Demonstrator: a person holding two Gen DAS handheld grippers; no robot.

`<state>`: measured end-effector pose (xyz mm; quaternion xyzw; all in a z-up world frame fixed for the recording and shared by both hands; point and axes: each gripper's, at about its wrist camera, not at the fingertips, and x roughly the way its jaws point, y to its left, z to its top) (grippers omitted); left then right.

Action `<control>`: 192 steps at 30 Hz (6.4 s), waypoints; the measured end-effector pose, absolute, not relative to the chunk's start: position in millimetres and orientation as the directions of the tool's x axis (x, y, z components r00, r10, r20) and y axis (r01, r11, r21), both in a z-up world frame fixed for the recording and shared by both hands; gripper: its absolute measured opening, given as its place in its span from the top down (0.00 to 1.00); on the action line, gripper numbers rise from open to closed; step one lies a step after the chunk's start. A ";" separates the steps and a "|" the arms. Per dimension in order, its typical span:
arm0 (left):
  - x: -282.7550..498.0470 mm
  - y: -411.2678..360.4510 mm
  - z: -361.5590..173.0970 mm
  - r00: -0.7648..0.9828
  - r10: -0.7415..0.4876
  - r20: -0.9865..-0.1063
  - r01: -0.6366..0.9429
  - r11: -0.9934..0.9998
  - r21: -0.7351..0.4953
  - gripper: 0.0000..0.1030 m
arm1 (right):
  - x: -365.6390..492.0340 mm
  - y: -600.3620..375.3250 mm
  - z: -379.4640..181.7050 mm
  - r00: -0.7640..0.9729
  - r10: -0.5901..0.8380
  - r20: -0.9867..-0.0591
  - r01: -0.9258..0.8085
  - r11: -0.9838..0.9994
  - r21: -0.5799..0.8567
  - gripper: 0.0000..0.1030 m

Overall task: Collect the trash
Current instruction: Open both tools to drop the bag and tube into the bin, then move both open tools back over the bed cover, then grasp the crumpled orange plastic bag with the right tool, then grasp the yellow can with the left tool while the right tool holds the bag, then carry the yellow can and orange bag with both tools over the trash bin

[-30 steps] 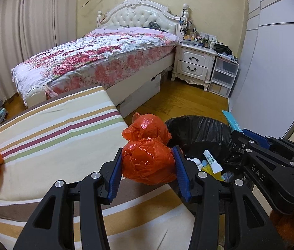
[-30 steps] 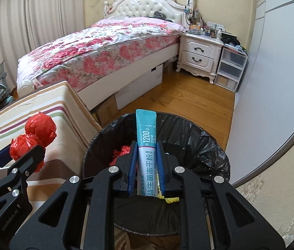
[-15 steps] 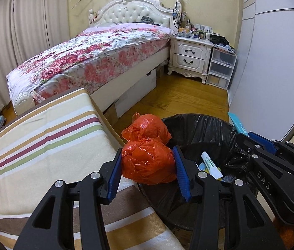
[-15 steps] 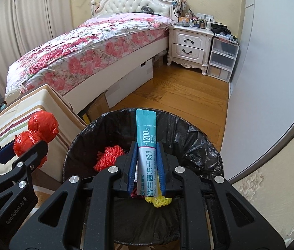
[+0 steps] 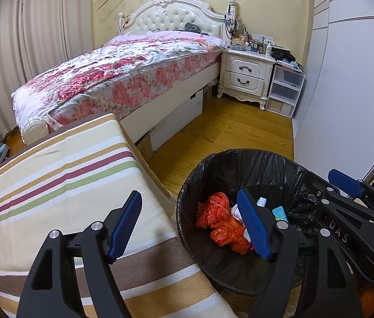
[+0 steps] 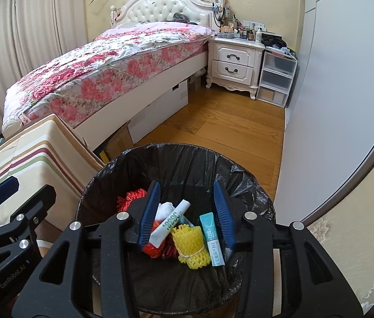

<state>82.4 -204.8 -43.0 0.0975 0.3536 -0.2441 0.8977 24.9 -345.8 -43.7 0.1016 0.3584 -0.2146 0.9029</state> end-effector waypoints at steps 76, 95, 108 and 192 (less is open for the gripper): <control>71.2 218.6 -41.9 0.685 0.177 -0.707 -0.288 0.957 -0.039 0.27 | 113.0 61.2 -21.8 0.637 0.255 -0.727 -0.316 0.947 0.056 0.38; 82.1 224.8 -44.8 0.683 0.160 -0.713 -0.289 0.955 -0.061 0.27 | 150.6 69.4 -32.0 0.624 0.233 -0.746 -0.290 0.955 0.055 0.62; 97.3 190.9 -45.6 0.688 0.107 -0.718 -0.225 0.972 -0.071 0.27 | 151.0 0.9 -34.0 0.669 0.100 -0.736 -0.157 0.988 -0.009 0.63; 135.2 127.3 -53.5 0.657 -0.045 -0.753 -0.046 0.994 -0.100 0.76 | 162.6 -70.0 -44.0 0.643 0.092 -0.760 -0.066 0.996 0.064 0.59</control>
